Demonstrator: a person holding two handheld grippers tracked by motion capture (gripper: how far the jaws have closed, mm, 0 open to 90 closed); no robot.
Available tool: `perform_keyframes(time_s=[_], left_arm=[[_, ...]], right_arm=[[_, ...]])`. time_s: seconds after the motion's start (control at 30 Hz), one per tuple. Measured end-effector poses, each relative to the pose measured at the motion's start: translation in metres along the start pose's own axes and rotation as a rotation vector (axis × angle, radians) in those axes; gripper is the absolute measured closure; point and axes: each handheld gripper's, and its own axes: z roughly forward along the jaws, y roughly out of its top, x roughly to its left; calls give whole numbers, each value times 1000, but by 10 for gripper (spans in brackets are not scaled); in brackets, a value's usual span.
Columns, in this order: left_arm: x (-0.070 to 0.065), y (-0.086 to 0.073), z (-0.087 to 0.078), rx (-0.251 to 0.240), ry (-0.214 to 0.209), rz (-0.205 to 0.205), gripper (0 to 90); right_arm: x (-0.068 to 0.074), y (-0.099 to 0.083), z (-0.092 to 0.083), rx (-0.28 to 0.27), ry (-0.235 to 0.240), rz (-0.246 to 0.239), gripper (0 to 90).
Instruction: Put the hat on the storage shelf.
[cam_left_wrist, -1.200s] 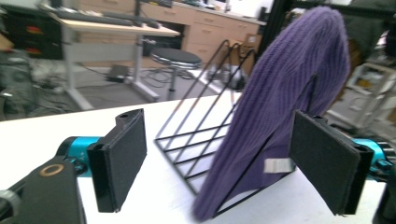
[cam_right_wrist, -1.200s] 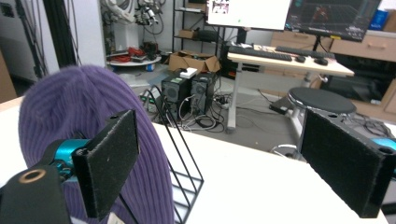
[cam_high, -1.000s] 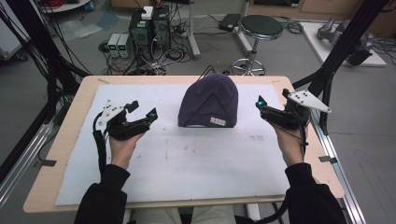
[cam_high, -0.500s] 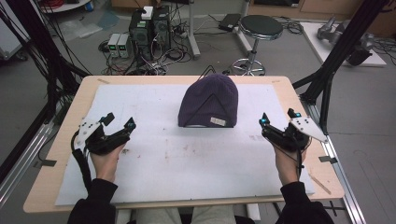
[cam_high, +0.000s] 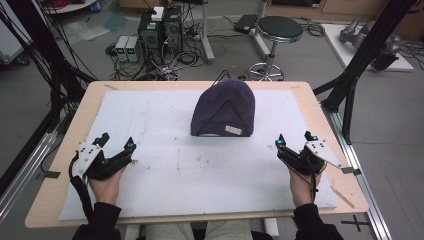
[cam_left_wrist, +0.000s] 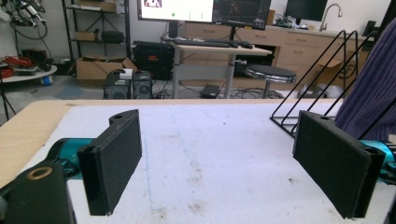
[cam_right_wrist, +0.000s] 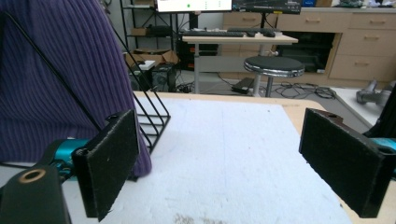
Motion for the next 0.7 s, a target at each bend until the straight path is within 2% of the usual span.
perform_keyframes(time_s=[0.17, 0.3, 0.43, 0.53, 0.7], left_arm=[[7, -7, -4, -9, 34, -18, 160], [12, -14, -4, 4, 54, -1, 160], [12, -18, -2, 7, 55, 44, 160], [12, -18, -1, 9, 48, 33, 160], [13, -20, 1, 16, 41, 33, 160]], right_arm=[[0, -17, 2, 13, -4, 13, 115], [2, -25, 4, 20, 4, 12, 115], [3, -26, 2, 7, -1, 11, 115], [4, -27, 2, 3, 5, -8, 115], [4, -28, 4, 5, 12, -10, 115]])
